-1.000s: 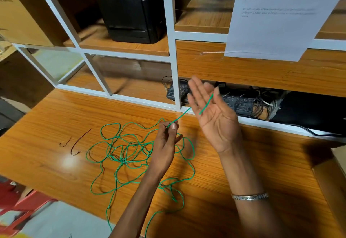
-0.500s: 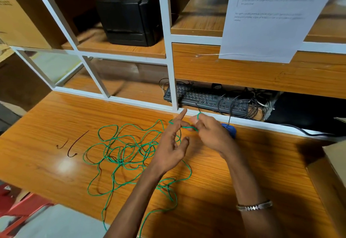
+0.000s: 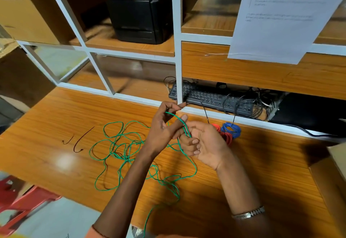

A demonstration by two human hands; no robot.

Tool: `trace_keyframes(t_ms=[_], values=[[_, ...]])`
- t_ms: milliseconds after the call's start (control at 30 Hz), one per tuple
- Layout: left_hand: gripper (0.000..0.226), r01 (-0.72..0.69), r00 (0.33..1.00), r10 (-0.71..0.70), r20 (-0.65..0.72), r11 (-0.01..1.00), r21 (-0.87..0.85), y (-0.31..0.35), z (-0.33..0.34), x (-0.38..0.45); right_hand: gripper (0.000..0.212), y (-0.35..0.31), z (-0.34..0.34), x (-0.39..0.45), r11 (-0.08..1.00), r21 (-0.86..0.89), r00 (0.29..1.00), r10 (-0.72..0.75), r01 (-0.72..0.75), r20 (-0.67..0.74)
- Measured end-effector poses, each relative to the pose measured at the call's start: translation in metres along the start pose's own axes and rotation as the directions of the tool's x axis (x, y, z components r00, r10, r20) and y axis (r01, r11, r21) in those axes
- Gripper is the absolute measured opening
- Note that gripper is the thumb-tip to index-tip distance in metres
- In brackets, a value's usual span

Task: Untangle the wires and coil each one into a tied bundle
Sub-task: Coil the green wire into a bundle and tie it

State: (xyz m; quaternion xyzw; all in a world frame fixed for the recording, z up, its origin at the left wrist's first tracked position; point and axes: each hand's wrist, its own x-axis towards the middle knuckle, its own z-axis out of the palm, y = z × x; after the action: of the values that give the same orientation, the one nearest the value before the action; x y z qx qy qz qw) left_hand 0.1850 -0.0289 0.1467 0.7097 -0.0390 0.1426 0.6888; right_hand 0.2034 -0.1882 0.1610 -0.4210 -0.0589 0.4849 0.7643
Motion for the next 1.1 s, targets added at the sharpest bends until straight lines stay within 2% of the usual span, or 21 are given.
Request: trace_keyframes(t_ms=[67,133,233,300,367,433,533,600,667,700,767,833,900,933,1000,1033,1100], values=[[0.019,0.049,0.993,-0.05,-0.104,0.999,-0.014,-0.005,-0.007,0.006,0.063,-0.003,0.004,0.002,0.997,0.049,0.998,0.049,-0.051,0.045],[0.019,0.116,0.974,-0.121,-0.189,0.993,-0.037,-0.01,-0.016,0.011,0.066,-0.006,0.013,0.005,0.997,0.058,0.995,0.05,-0.055,0.089],[0.032,0.144,0.965,-0.143,-0.221,0.99,-0.01,-0.014,-0.027,0.015,0.054,-0.014,0.029,0.011,0.993,0.109,0.989,-0.068,0.054,0.128],[0.047,0.103,0.969,-0.084,-0.232,0.992,0.071,-0.015,-0.027,0.017,0.041,-0.023,0.036,0.016,0.958,0.246,0.966,-0.195,0.15,0.169],[0.048,0.066,0.976,-0.018,-0.217,0.974,0.217,-0.014,-0.021,0.015,0.034,-0.036,0.043,0.023,0.871,0.438,0.91,-0.347,0.223,0.226],[0.039,0.082,0.973,-0.001,-0.23,0.936,0.343,-0.011,-0.017,0.011,0.037,-0.05,0.048,0.033,0.753,0.592,0.863,-0.471,0.286,0.182],[0.018,0.117,0.956,-0.002,-0.295,0.92,0.374,-0.007,-0.023,0.005,0.039,-0.075,0.051,0.046,0.588,0.66,0.816,-0.573,0.468,-0.068],[0.011,0.053,0.97,0.042,-0.241,0.925,0.376,-0.002,-0.036,0.003,0.035,-0.087,0.049,0.056,0.556,0.579,0.778,-0.577,0.597,-0.249],[0.011,-0.126,0.972,0.2,-0.123,0.887,0.444,0.009,-0.045,0.004,0.022,-0.088,0.049,0.067,0.571,0.463,0.731,-0.588,0.678,-0.346],[0.012,-0.206,0.96,0.271,-0.072,0.856,0.474,0.015,-0.047,0.005,0.017,-0.083,0.053,0.073,0.604,0.365,0.706,-0.6,0.708,-0.377],[0.009,-0.318,0.928,0.372,-0.008,0.803,0.503,0.026,-0.052,0.01,0.022,-0.067,0.061,0.084,0.699,0.067,0.653,-0.623,0.712,-0.431],[0.004,-0.391,0.902,0.425,0.071,0.739,0.548,0.028,-0.063,0.018,0.031,-0.051,0.064,0.091,0.771,-0.225,0.653,-0.628,0.595,-0.424],[0.011,-0.424,0.9,0.399,0.174,0.712,0.559,0.027,-0.073,0.027,0.042,-0.042,0.06,0.092,0.792,-0.45,0.683,-0.596,0.412,-0.423],[0.011,-0.421,0.905,0.372,0.205,0.728,0.54,0.028,-0.078,0.03,0.046,-0.04,0.058,0.09,0.794,-0.497,0.7,-0.573,0.348,-0.425],[0.008,-0.408,0.913,0.333,0.235,0.737,0.539,0.029,-0.084,0.035,0.051,-0.04,0.056,0.087,0.841,-0.463,0.741,-0.496,0.281,-0.452],[0.013,-0.392,0.92,0.317,0.23,0.739,0.549,0.03,-0.086,0.036,0.049,-0.04,0.056,0.086,0.868,-0.432,0.761,-0.449,0.246,-0.468],[0.022,-0.311,0.95,0.253,0.181,0.784,0.537,0.033,-0.088,0.04,0.03,-0.036,0.06,0.085,0.888,-0.435,0.779,-0.375,0.147,-0.503]])
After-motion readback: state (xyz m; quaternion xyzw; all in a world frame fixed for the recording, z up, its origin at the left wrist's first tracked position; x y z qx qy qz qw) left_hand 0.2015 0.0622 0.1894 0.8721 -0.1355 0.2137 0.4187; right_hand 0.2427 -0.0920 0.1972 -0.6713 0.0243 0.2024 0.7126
